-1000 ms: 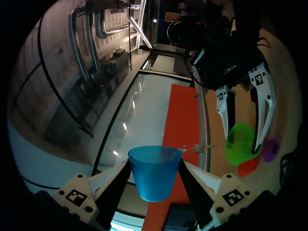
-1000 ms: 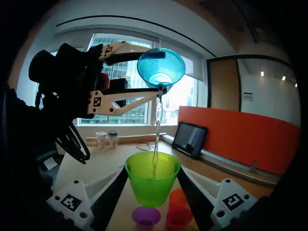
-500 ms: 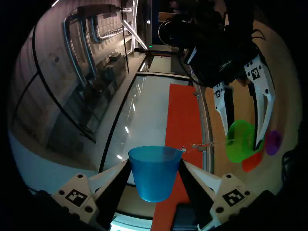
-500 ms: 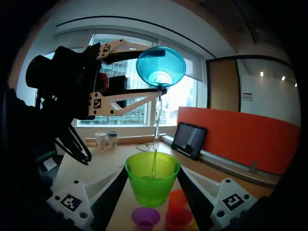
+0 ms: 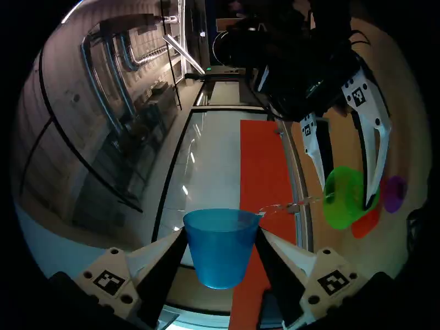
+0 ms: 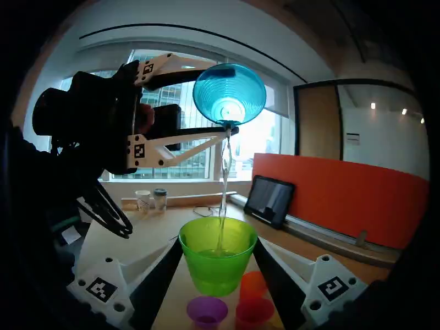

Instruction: Pour water

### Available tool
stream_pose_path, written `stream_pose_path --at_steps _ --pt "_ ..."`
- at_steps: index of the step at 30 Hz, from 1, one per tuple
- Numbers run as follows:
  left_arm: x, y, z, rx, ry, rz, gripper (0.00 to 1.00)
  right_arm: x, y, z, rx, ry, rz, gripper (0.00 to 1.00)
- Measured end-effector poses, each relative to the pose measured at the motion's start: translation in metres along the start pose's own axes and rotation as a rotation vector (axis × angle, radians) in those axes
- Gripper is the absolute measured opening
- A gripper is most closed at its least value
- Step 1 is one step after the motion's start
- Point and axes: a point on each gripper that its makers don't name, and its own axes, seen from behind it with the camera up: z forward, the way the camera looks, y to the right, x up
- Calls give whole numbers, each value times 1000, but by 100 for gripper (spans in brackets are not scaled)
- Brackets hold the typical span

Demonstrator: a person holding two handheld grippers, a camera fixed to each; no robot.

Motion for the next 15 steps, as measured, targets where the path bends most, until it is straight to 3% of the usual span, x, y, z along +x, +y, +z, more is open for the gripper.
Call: stream_pose_path --at_steps 15 --pt "5 -1 -4 19 3 94 85 3 0 0 -4 5 2 91"
